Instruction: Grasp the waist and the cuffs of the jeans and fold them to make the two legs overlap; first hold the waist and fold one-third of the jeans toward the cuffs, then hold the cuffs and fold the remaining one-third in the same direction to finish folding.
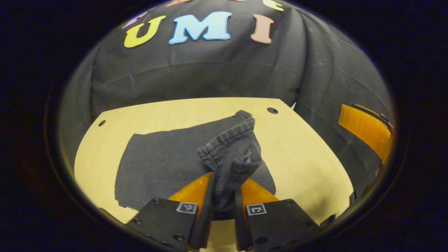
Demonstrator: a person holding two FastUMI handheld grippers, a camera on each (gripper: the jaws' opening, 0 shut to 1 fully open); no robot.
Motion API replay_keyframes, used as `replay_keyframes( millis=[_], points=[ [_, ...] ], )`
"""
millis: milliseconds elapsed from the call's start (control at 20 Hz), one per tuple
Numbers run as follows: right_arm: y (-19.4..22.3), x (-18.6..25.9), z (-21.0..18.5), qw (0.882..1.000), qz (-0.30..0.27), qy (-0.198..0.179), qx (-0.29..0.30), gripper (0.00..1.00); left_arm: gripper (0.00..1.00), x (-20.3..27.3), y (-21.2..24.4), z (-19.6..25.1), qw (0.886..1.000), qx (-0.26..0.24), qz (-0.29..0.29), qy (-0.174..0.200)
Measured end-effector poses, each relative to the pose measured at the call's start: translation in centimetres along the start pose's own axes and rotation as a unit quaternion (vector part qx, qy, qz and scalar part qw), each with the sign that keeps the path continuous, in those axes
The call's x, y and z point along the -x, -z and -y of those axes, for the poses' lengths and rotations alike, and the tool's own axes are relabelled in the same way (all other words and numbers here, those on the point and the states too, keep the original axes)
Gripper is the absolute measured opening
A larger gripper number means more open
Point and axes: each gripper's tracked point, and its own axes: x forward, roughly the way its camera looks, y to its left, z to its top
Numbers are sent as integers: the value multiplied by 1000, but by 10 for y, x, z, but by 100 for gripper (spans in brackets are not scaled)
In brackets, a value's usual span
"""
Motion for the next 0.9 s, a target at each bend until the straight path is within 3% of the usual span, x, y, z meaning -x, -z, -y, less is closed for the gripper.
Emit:
replay_keyframes(
  millis=[50,100,200,250,450,700,900],
  points=[
    [0,0,2,1000,0,0,-1,93,52,2,1,3,1000,8,3,2],
    [-1,2,3,1000,2,-1,-1,93,59,6,-1,8,1000,18,9,8],
    [-5,7,5,1000,10,0,1,93,93,23,-11,10,999,28,32,-2],
    [-7,9,6,1000,15,2,4,93,98,33,-18,10,999,26,45,-6],
    [-19,22,11,999,42,23,16,93,98,92,-64,-2,991,12,130,-33],
    [-37,41,11,995,82,52,24,94,95,175,-127,-30,969,-16,235,-72],
    [-42,51,16,992,100,74,36,94,97,205,-143,-55,957,-11,275,-89]
  ],
)
